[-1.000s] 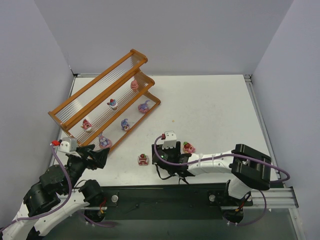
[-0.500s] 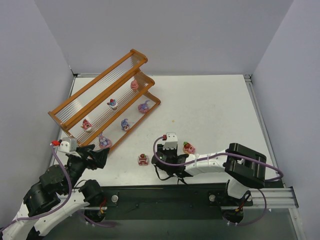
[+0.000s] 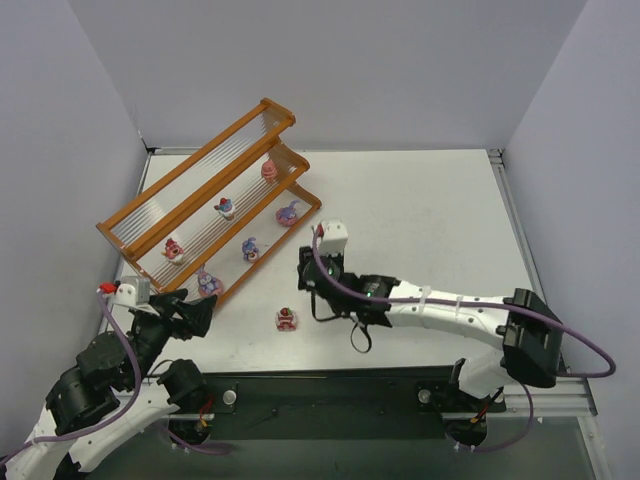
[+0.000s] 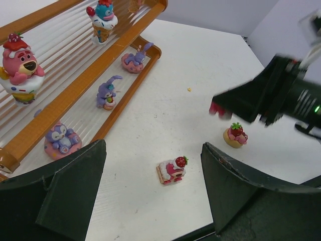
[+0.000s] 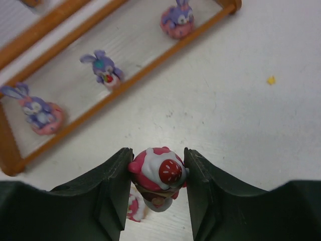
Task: Place and organize the plastic toys onto the shelf
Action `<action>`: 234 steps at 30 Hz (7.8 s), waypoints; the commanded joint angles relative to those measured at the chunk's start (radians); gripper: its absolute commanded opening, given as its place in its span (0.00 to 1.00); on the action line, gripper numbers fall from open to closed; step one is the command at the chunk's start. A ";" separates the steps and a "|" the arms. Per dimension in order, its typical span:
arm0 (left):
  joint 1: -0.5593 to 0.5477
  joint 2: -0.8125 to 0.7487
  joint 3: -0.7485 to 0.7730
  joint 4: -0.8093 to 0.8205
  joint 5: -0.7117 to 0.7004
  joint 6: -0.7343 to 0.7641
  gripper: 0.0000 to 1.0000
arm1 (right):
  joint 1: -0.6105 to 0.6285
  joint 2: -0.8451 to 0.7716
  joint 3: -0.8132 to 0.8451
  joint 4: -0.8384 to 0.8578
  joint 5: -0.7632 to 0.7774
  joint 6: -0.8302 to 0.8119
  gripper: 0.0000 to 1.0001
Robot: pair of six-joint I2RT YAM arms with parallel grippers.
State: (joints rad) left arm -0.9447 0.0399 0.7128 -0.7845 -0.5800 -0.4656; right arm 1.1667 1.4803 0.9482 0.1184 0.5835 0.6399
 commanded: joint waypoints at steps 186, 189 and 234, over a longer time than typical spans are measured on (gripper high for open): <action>-0.003 0.225 0.430 0.064 -0.165 0.180 0.86 | -0.245 0.792 1.316 0.231 -0.717 -0.595 0.46; -0.002 0.232 0.429 0.067 -0.165 0.180 0.86 | -0.242 0.750 1.249 0.262 -0.720 -0.598 0.46; 0.912 1.118 0.863 0.140 0.707 0.115 0.47 | -0.122 0.008 0.420 0.218 -0.524 -0.431 0.25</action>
State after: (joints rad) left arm -0.2211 1.1534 1.5997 -0.6731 -0.2077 -0.2520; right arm 1.0321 1.5494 1.3838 0.3370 0.0395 0.1616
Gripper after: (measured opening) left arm 0.563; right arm 0.259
